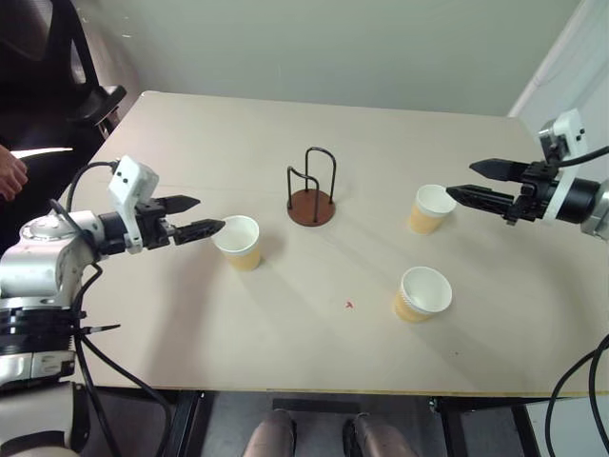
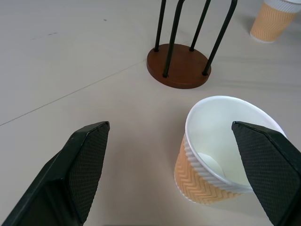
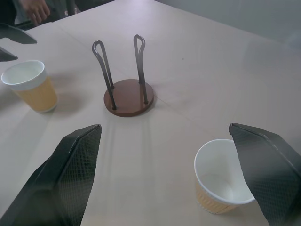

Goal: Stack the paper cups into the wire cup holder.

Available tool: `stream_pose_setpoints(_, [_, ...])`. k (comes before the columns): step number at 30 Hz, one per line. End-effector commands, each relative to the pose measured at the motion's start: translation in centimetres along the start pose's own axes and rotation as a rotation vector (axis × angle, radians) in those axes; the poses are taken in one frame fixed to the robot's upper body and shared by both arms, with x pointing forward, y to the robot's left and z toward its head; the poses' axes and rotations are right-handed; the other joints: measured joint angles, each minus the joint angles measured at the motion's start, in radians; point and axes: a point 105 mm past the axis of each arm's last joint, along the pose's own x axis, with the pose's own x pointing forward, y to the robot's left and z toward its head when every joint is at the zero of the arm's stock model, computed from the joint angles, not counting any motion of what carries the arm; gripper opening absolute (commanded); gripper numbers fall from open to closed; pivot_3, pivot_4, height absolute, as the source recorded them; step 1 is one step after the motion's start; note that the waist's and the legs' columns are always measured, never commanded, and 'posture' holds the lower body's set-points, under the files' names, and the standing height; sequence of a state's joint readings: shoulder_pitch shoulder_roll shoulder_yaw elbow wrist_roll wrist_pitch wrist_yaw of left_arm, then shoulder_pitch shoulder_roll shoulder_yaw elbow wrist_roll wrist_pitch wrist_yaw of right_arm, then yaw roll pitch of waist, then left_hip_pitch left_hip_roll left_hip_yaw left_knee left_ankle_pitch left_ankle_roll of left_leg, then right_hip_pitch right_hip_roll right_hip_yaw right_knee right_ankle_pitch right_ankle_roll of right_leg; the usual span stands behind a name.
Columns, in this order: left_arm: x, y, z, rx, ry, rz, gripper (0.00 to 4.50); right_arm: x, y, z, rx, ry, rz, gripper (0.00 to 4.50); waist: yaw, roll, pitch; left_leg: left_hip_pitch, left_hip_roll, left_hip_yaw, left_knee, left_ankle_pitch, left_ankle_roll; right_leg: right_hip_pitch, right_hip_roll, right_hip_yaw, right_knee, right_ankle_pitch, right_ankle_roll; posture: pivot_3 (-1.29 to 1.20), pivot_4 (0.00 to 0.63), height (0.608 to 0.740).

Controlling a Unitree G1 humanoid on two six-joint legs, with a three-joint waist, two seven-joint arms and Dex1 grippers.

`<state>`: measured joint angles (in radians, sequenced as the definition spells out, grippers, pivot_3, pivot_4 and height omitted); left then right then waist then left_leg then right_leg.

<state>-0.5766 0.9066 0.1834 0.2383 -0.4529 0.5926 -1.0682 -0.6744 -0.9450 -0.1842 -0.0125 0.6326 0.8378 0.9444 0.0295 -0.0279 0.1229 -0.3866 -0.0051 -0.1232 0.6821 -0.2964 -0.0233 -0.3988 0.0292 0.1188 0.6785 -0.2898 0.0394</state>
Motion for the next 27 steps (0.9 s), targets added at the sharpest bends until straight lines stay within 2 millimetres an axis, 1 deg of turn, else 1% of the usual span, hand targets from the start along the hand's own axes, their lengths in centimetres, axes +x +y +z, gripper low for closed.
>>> stream_pose_setpoints(1, [-1.0, 0.0, 1.9, 0.048, -0.048, 0.007, 4.47, -0.6, 0.1, 1.4, -0.045, -0.025, -0.002, 4.50, 0.000, 0.000, 0.000, 0.000, 0.000, 0.000, 0.000, 0.000, 0.000, 0.000, 0.000, 0.000, 0.000, 0.000, 0.000, 0.00, 0.150, 0.740])
stream_pose_setpoints(17, [-0.7, -0.1, 2.6, 0.061, -0.054, -0.004, 4.47, -0.5, 0.2, 1.6, -0.038, -0.034, 0.007, 4.50, 0.000, 0.000, 0.000, 0.000, 0.000, 0.000, 0.000, 0.000, 0.000, 0.000, 0.000, 0.000, 0.000, 0.000, 0.000, 0.00, 0.150, 0.740])
stream_pose_setpoints(27, [0.2, -1.2, 5.1, 0.085, -0.105, -0.104, 4.47, -1.1, 0.7, 1.6, -0.029, -0.040, 0.004, 4.50, 0.000, 0.000, 0.000, 0.000, 0.000, 0.000, 0.000, 0.000, 0.000, 0.000, 0.000, 0.000, 0.000, 0.000, 0.000, 0.00, 0.150, 0.740])
